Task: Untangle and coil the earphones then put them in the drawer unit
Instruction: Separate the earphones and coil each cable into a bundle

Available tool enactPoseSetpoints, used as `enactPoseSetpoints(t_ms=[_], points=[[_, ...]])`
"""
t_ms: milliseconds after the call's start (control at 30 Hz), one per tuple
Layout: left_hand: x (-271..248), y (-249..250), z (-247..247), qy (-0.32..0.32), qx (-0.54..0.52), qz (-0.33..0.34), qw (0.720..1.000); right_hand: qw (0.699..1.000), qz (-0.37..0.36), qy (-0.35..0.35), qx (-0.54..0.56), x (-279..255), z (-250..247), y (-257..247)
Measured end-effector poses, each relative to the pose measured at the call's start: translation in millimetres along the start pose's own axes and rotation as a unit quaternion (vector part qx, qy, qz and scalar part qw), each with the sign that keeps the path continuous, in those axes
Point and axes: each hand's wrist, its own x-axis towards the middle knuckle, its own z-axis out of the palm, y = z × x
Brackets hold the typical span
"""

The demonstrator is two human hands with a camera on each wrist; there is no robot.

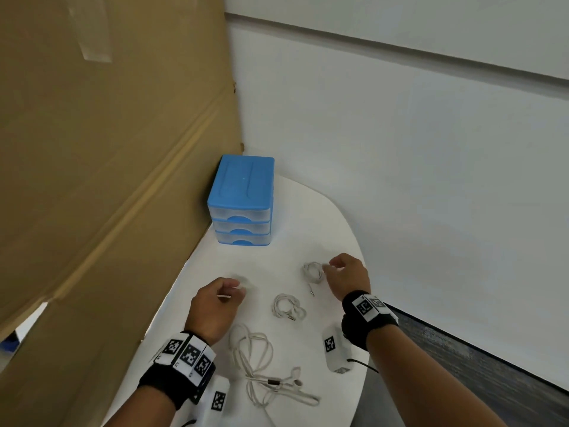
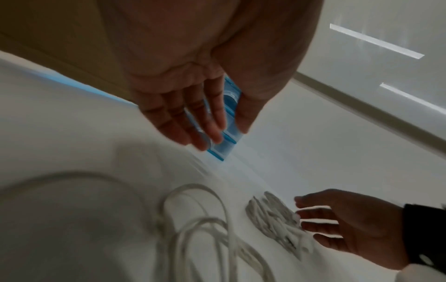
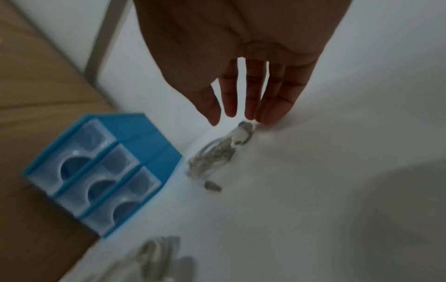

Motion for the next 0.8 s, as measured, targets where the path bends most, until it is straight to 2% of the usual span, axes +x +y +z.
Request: enactPoseSetpoints(t_ms=[133, 200, 233, 300, 333, 400, 467, 533, 667, 800], points=[[-17.0, -1.4, -8.8, -0.002, -0.024, 0.023, 0.999, 0.993, 0.011, 0.067, 0.097, -20.7, -20.1, 10.6], [-25.3, -3.6, -10.0, -0.021, 0.012, 0.029, 0.999, 0.994, -0.012, 0.061, 0.095, -42.0, -22.0, 14.6], [-29.9, -5.5, -9.5, -0.041, 0.043, 0.032, 0.998, 0.995, -0.035, 0.037, 0.083, -55.6, -20.8, 15.7], [-41.2, -7.2, -6.9, -0.083, 0.118, 0.038, 0.989, 0.994, -0.095, -0.06, 0.013, -85.9, -14.3, 18.7], [-47.1, -8.0, -5.6, -0.099, 0.144, 0.042, 0.984, 0.983, -0.123, -0.13, -0.044, -101.7, -9.9, 20.3], [-59.0, -8.7, -3.3, -0.12, 0.15, 0.056, 0.98, 0.939, -0.164, -0.255, -0.164, -131.1, -0.6, 23.7], [-70.8, -5.7, -1.8, -0.141, 0.14, 0.076, 0.977, 0.896, -0.201, -0.291, -0.268, -149.3, 8.5, 29.9], [-81.6, -2.6, -0.9, -0.159, 0.154, 0.097, 0.97, 0.88, -0.229, -0.271, -0.315, -156.1, 12.7, 31.5], [-95.4, -5.8, -0.8, -0.192, 0.185, 0.121, 0.956, 0.899, -0.224, -0.269, -0.262, -155.4, 2.1, 17.8], [-106.0, -14.1, 0.4, -0.208, 0.237, 0.125, 0.941, 0.923, -0.191, -0.314, -0.116, -155.1, -11.0, 11.4]])
